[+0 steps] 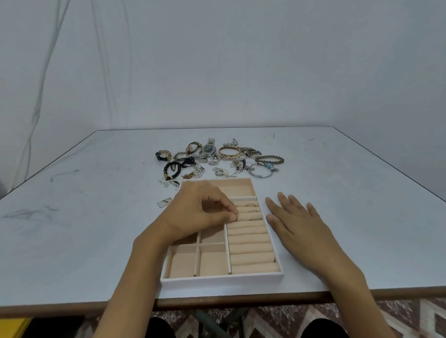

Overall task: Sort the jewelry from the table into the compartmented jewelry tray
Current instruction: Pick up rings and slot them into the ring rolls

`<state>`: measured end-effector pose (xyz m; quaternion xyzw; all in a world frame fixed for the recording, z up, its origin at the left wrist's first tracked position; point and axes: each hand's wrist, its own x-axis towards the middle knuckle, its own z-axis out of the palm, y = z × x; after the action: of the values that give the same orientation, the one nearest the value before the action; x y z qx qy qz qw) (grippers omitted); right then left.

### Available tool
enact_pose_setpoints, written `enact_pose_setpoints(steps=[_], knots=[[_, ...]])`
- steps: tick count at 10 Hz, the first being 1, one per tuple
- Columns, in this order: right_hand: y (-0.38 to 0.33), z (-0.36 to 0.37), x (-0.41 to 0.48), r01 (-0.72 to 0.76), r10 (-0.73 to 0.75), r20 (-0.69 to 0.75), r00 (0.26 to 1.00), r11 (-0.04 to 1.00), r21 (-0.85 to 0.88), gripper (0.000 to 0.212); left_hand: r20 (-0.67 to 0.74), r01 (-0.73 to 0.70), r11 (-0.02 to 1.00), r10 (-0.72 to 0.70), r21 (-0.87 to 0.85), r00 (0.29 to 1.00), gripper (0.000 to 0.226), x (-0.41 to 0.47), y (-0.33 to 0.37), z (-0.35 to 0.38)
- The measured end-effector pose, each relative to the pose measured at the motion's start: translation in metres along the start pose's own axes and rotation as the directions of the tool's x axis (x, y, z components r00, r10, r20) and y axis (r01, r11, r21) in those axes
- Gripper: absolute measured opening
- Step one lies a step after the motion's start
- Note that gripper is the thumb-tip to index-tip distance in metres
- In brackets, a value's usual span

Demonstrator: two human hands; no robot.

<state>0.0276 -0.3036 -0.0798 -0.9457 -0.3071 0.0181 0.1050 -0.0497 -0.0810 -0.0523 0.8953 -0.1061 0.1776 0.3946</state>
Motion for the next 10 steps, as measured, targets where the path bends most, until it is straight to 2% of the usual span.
enact_pose_setpoints(steps=[2, 4, 8, 10], knots=[[-0.0002, 0.0003, 0.0001, -0.002, 0.002, 0.006, 1.0, 1.0, -0.024, 0.052, -0.052, 0.029, 0.999, -0.031, -0.038, 0.998, 0.006, -0.0018, 0.0036, -0.0029], [-0.001, -0.0005, 0.0001, -0.004, 0.004, -0.003, 1.0, 1.0, -0.012, 0.052, -0.015, 0.029, 0.999, -0.029, -0.023, 0.999, 0.008, -0.002, 0.0006, -0.0031], [-0.0011, -0.0019, 0.0001, -0.007, 0.007, 0.0, 1.0, 1.0, 0.002, 0.052, -0.005, -0.049, 0.993, 0.05, 0.106, 0.999, 0.012, 0.0013, -0.0011, 0.0001], [-0.002, -0.002, -0.0003, -0.01, 0.01, 0.003, 1.0, 1.0, 0.0, 0.052, -0.008, -0.033, 0.993, 0.034, 0.111, 0.999, 0.015, 0.0016, -0.0011, -0.0005]])
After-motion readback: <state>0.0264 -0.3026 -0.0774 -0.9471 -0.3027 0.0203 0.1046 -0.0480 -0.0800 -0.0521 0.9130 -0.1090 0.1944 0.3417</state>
